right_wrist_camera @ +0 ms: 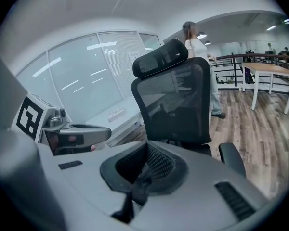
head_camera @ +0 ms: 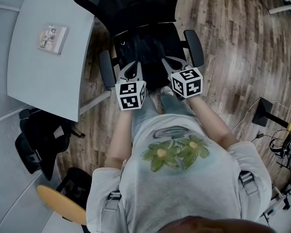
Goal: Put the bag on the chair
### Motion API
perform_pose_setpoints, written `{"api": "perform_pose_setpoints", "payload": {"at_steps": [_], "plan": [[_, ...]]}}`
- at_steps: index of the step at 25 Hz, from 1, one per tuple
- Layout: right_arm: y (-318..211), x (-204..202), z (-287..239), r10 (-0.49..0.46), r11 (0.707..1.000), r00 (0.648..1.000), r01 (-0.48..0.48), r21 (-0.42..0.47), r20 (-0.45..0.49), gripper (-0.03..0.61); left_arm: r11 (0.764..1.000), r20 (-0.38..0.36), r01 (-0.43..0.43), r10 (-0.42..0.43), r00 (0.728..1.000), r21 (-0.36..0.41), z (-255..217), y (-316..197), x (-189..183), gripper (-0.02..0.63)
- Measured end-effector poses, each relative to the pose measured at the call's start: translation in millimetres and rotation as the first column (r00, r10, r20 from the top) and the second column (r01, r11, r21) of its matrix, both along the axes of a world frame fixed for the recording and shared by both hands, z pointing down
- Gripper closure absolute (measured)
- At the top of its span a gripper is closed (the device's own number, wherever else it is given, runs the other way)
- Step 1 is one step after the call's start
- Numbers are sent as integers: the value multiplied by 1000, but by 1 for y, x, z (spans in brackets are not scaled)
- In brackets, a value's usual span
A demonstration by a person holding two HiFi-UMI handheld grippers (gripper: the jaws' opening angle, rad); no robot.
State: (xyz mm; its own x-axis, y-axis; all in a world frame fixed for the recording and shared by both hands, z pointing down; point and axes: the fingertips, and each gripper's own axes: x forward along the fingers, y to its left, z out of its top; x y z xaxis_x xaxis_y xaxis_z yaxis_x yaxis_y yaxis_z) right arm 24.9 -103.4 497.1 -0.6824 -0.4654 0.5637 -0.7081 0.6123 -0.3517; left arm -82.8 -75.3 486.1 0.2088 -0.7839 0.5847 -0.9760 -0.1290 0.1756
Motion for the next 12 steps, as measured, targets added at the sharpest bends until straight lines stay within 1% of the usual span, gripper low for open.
{"api": "perform_pose_setpoints", "payload": {"at_steps": [6,12], "plan": [[8,3,-7,-27,1000,1000,27,4,8,572,1000,-39,16,-16,999,3,-8,8,7,598],[13,5,-13,-54,998,998,54,18,38,572,1000,-61,-8,7,998,-14,-6,16,16,598]]}}
